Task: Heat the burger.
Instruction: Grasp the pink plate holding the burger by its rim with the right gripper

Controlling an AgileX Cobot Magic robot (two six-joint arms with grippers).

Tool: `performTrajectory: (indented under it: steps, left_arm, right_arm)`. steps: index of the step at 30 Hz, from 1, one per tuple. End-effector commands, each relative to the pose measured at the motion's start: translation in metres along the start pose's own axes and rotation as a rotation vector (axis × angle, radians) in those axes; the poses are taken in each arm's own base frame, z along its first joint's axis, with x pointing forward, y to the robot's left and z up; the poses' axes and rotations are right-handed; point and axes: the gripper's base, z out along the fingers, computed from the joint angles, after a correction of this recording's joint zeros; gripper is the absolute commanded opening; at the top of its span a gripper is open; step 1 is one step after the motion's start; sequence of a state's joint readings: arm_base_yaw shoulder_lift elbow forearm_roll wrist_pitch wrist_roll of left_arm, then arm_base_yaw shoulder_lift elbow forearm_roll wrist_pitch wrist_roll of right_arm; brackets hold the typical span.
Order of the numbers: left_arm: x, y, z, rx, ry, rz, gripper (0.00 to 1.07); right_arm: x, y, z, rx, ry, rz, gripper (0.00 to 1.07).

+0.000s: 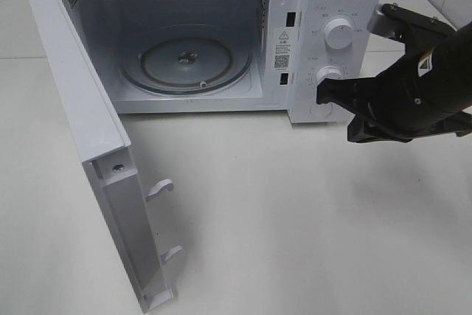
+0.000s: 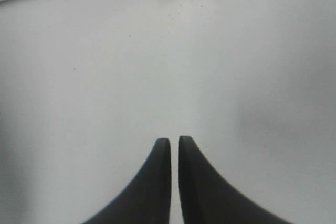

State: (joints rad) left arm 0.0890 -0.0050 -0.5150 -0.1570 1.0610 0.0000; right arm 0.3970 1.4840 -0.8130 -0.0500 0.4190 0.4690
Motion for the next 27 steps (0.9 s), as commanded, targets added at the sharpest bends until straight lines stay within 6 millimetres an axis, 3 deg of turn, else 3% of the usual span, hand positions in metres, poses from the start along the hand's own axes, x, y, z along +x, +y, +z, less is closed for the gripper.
performTrajectory:
  steps: [1, 6, 16, 27]
  left_arm:
    - [0.001, 0.0, -0.001, -0.003, -0.009, 0.001, 1.02]
    - [0.001, 0.0, -0.001, -0.003, -0.009, 0.001, 1.02]
    - [0.001, 0.0, -0.001, -0.003, -0.009, 0.001, 1.02]
    - [0.001, 0.0, -0.001, -0.003, -0.009, 0.001, 1.02]
  right_arm:
    - [-0.005, -0.008, -0.012, 0.117, 0.055, -0.13, 0.03]
    - [-0.014, -0.018, -0.023, 0.253, 0.093, -0.215, 0.03]
    - [-0.029, -0.049, -0.036, 0.34, 0.167, -0.227, 0.04]
    - [-0.031, -0.103, -0.044, 0.412, 0.264, -0.156, 0.05]
